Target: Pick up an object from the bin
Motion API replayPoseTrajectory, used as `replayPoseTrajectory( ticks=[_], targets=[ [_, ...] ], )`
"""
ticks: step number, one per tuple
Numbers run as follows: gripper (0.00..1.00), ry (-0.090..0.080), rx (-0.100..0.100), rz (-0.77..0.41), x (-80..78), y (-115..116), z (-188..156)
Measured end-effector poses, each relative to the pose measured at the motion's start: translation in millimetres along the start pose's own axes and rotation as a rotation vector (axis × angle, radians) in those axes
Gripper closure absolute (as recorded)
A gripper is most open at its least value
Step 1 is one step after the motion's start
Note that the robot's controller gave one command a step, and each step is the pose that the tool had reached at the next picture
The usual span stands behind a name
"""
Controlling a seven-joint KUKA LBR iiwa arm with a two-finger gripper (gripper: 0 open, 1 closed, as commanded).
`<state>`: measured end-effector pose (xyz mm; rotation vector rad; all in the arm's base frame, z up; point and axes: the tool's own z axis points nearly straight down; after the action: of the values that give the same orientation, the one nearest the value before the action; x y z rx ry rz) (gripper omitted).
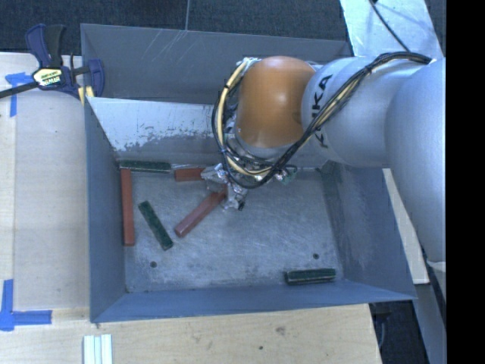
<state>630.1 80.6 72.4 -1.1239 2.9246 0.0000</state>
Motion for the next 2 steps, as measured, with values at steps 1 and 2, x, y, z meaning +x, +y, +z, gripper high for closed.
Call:
replayPoseTrajectory(
  ticks=[1,2],
  targets=[
    [1.00,-0.001,0.003,-0.101,-9.0,10,0],
    [1.00,-0.003,0.004,-0.123,-8.8,9,-146]
  ],
)
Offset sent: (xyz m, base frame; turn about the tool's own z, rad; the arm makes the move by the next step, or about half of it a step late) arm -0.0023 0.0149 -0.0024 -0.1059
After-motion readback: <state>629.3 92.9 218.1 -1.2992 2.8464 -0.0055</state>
